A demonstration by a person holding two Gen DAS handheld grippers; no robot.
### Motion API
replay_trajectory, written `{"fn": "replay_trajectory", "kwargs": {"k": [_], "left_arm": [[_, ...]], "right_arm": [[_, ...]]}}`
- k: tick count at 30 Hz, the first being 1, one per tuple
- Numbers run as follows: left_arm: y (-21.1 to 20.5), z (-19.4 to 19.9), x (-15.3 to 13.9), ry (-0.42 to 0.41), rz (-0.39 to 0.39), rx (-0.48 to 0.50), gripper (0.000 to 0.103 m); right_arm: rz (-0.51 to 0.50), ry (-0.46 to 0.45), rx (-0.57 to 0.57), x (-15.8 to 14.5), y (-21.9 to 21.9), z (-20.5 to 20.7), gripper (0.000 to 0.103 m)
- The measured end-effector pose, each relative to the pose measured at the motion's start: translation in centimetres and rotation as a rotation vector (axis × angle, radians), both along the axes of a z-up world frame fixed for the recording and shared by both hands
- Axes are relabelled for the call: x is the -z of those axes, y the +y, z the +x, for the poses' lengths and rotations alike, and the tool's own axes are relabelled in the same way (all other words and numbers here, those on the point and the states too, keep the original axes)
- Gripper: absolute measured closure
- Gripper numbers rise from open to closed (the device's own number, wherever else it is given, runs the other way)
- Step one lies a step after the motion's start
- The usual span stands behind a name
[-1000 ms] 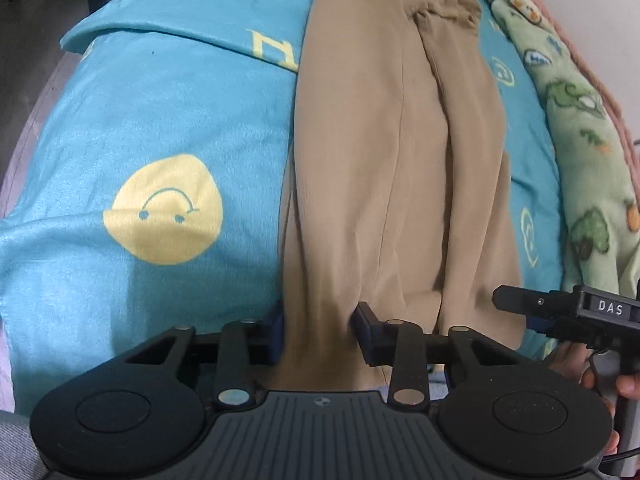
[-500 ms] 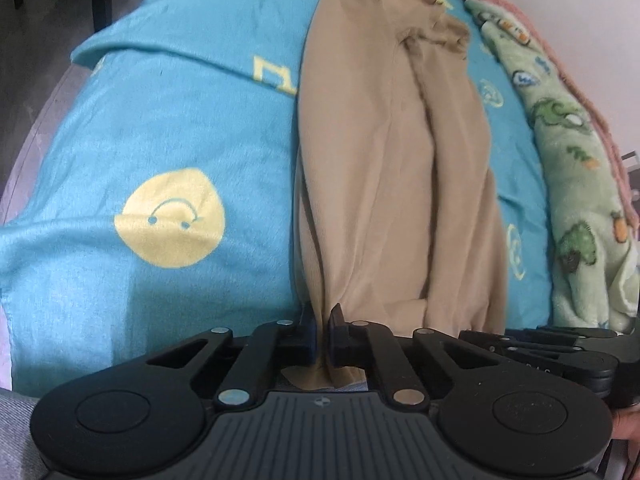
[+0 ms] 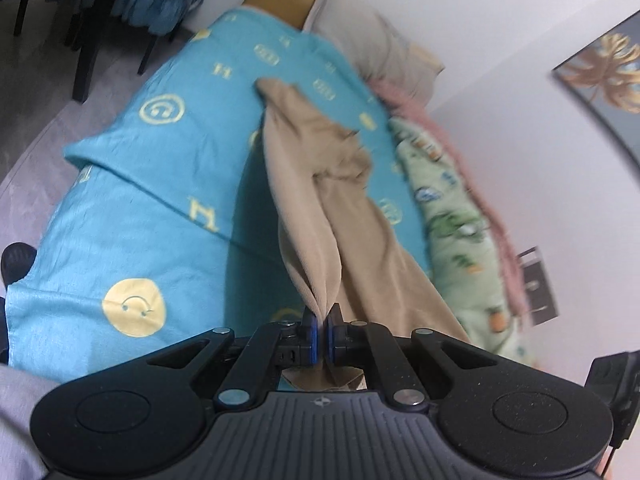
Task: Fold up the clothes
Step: 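Lift the hem with both grippers and fold it toward the collar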
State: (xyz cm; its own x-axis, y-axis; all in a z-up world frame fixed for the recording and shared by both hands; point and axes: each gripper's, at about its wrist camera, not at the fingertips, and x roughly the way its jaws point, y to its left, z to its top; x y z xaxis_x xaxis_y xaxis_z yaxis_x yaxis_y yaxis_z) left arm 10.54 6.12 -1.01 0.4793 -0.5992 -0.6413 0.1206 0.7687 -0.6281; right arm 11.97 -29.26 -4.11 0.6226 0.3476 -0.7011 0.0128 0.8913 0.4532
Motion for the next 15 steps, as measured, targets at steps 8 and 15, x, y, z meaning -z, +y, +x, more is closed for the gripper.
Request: {"fn": "replay_trajectory", "kwargs": {"k": [8,15], "left_arm": [[1.3,-9.2,-1.4,0.010,0.011,-0.010,0.099],[0.7,-8.5,-1.0,0.022,0.014,-0.014,0.099]], "right_arm": [[0.032,-0.129,-0.019,-2.1,-1.5,-7.9,0.091],[0.077,-0.106,0.050,-1.1,-3.1,-7.9,0.091]]}}
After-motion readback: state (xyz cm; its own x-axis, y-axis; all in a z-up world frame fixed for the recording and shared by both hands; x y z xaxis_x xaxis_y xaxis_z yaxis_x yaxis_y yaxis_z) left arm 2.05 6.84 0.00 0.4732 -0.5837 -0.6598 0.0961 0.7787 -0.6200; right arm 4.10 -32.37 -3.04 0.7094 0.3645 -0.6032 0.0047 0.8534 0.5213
